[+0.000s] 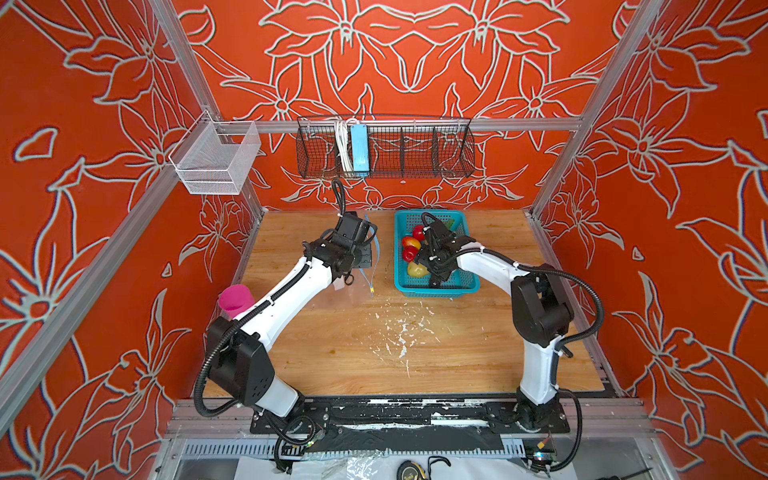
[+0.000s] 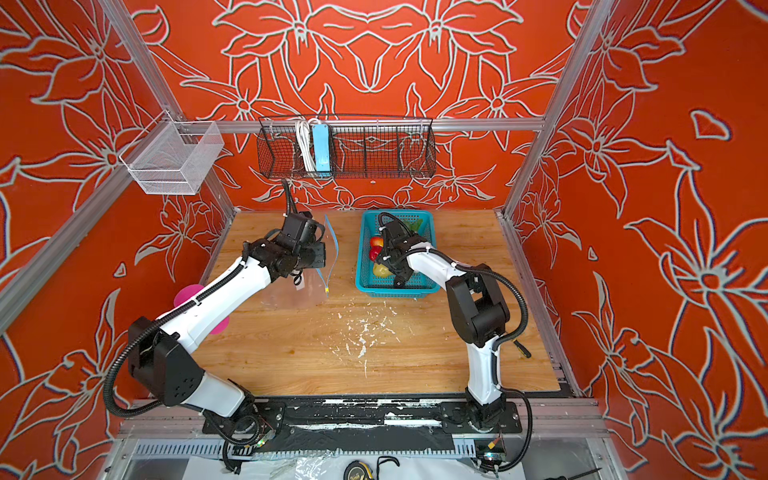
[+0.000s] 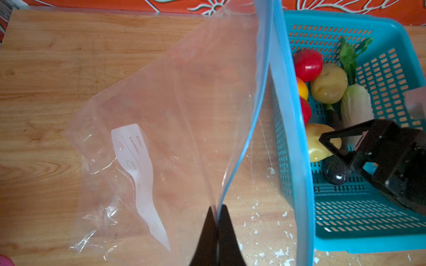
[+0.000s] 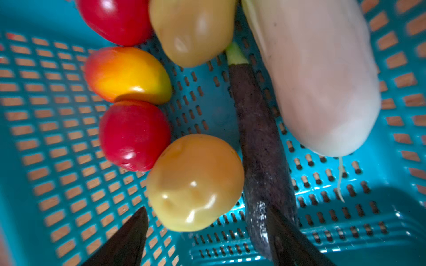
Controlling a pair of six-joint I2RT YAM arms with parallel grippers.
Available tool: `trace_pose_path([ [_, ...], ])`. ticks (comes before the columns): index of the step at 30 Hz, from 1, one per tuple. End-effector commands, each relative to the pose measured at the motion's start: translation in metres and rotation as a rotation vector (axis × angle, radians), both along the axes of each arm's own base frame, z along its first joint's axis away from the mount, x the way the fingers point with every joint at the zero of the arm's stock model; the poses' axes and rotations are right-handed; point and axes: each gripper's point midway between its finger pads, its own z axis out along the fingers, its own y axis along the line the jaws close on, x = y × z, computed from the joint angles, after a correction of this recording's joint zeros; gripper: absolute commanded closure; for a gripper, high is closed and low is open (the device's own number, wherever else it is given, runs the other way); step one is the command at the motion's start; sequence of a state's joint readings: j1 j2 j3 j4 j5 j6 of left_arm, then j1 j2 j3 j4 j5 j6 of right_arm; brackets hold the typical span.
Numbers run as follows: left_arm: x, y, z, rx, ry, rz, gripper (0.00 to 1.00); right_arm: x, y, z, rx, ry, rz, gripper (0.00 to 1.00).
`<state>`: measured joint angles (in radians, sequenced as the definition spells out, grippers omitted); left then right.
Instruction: Place the food in the zip-top bag and seal the zipper
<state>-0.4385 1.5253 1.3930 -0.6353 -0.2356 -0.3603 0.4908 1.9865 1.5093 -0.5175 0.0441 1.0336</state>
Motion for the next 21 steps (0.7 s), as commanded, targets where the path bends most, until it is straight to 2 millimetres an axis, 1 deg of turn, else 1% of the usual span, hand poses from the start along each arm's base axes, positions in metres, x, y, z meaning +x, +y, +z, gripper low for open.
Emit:
trace_pose_path([
  [1,0.001,0.002,0.008,-0.023,-0.016,0.011,1.00,0.003,0.007,-0.006,0.016,0.011,-0.040,0.18],
  [6,0.000,0.000,0.006,-0.034,-0.012,0.010,1.00,0.008,0.012,-0.016,0.036,0.009,-0.063,0.18],
  [15,-0.001,0.002,0.012,-0.058,-0.019,0.012,1.00,0.018,0.023,-0.033,0.061,0.026,-0.073,0.18],
  [19,-0.002,0.000,0.013,-0.075,-0.016,0.008,1.00,0.019,0.026,-0.037,0.066,0.033,-0.069,0.22],
  [21,-0.002,0.001,0.013,-0.079,-0.016,0.009,1.00,0.018,0.026,-0.039,0.065,0.036,-0.069,0.26],
])
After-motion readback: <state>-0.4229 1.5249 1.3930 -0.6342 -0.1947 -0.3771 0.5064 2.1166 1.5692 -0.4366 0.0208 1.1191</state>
